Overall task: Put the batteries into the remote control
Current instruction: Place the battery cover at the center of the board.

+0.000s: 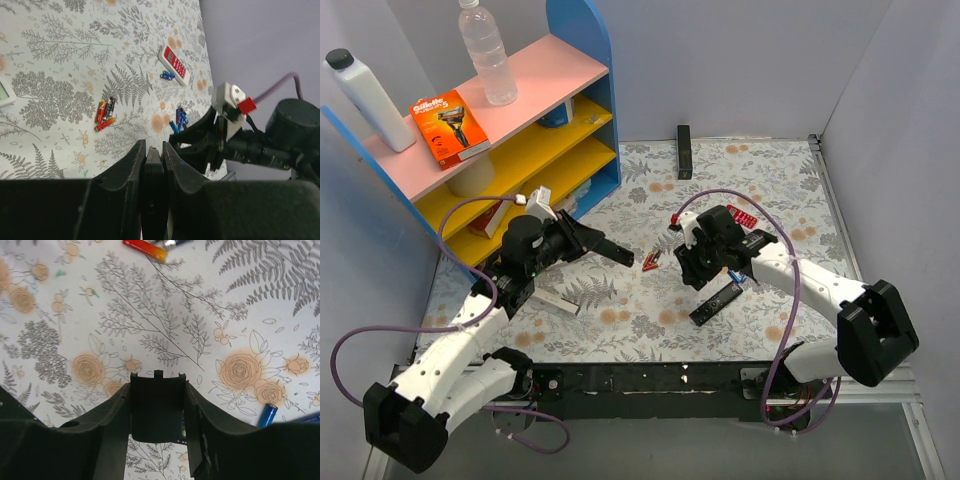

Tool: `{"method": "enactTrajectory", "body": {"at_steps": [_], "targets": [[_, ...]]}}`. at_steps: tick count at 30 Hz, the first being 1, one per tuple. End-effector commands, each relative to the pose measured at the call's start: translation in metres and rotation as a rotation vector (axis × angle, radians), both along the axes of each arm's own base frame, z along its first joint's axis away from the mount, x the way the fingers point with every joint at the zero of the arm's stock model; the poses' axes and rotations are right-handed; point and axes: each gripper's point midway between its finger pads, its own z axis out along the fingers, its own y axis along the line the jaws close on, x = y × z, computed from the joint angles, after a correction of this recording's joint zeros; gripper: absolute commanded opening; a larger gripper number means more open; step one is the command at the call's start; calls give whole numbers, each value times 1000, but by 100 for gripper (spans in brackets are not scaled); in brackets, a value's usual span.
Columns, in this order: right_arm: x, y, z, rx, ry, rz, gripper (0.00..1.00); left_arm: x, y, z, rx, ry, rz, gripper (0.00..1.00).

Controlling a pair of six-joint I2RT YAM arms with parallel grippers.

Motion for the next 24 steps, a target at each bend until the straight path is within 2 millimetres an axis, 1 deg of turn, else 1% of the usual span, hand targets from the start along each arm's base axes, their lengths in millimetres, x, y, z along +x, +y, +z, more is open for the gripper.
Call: {"method": "enactTrajectory", "body": {"at_steps": [1, 3, 4, 7, 8, 10, 11, 13, 14, 15, 17, 18, 19, 21, 24], "targets": [[24, -8, -15, -38, -5, -200, 40, -20, -5, 8, -28, -110, -95, 0], [30, -9, -26, -63, 6, -226, 40, -26, -7, 6, -29, -133, -123, 0], [32, -9, -30, -71, 11, -239, 40, -27, -8, 2, -30, -133, -136, 0], [33, -9, -48, -101, 43, -256, 41, -28, -11, -3, -33, -125, -153, 0], [36, -14, -57, -134, 48, -284, 42, -28, -11, -6, -33, -120, -153, 0], [35, -19, -67, -165, 55, -305, 43, -29, -13, -10, -39, -109, -165, 0], [34, -20, -70, -170, 63, -314, 44, -29, -15, -11, -45, -111, -173, 0], [31, -22, -77, -176, 75, -318, 49, -28, -18, -8, -59, -127, -185, 0], [30, -23, -78, -176, 78, -319, 52, -28, -19, -12, -58, -115, -191, 0], [28, -23, -79, -176, 84, -316, 58, -29, -20, -14, -60, -110, -200, 0], [25, -22, -78, -173, 96, -304, 65, -28, -22, -15, -62, -115, -209, 0], [24, -21, -76, -169, 98, -299, 74, -28, -23, -17, -65, -112, -214, 0], [23, -20, -74, -163, 105, -293, 79, -29, -25, -16, -67, -117, -229, 0], [23, -19, -68, -152, 100, -297, 89, -30, -28, -17, -74, -121, -249, 0], [26, -21, -48, -135, 77, -330, 95, -31, -30, -15, -75, -130, -263, 0]]}}
